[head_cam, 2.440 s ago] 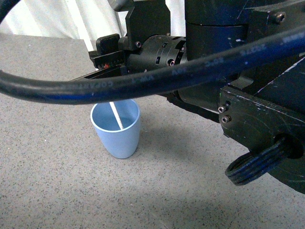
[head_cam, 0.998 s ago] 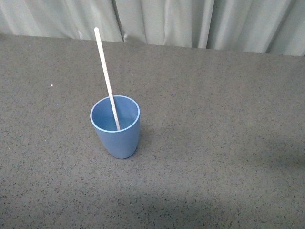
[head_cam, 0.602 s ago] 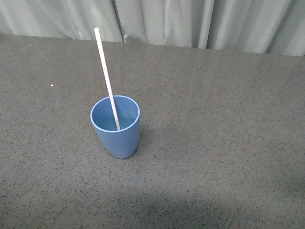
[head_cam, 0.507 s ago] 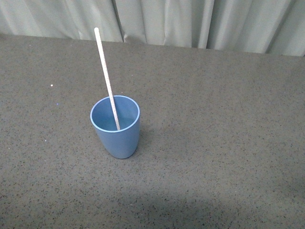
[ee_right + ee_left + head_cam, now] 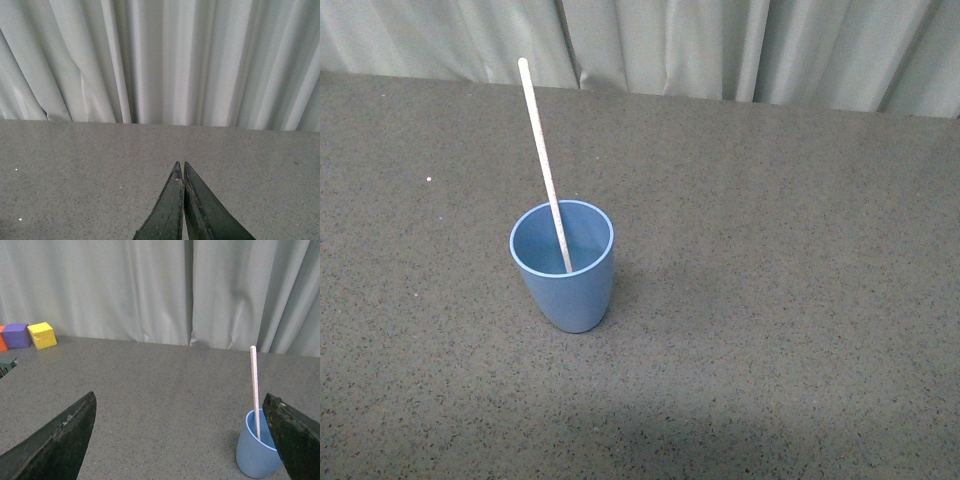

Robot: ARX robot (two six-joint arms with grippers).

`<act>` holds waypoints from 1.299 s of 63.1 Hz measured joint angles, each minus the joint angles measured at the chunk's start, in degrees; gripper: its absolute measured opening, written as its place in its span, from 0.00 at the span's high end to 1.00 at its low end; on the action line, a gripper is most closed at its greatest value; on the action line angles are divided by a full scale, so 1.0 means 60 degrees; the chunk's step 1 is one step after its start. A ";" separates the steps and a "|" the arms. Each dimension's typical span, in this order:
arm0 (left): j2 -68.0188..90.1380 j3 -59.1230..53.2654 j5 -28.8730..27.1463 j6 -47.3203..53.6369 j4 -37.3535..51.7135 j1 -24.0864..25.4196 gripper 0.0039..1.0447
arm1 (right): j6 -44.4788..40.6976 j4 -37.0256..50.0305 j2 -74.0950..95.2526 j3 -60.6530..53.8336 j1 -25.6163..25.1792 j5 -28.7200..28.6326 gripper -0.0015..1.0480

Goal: Transfer chopsticks to blue cup

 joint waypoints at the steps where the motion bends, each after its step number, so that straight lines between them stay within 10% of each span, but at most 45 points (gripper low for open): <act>1: 0.0000 0.0000 0.0000 0.0000 0.0000 0.0000 0.06 | 0.0000 -0.0095 -0.0102 0.0000 -0.0004 0.0000 0.99; 58: 0.0000 0.0000 0.0000 -0.0004 0.0000 0.0000 0.06 | -0.0011 -0.4492 -0.4222 0.0007 -0.0004 -0.0025 0.99; 82: 0.0000 0.0000 0.0000 0.0000 0.0000 0.0000 0.06 | -0.0007 -0.4652 -0.4670 0.0007 -0.0004 -0.0025 0.27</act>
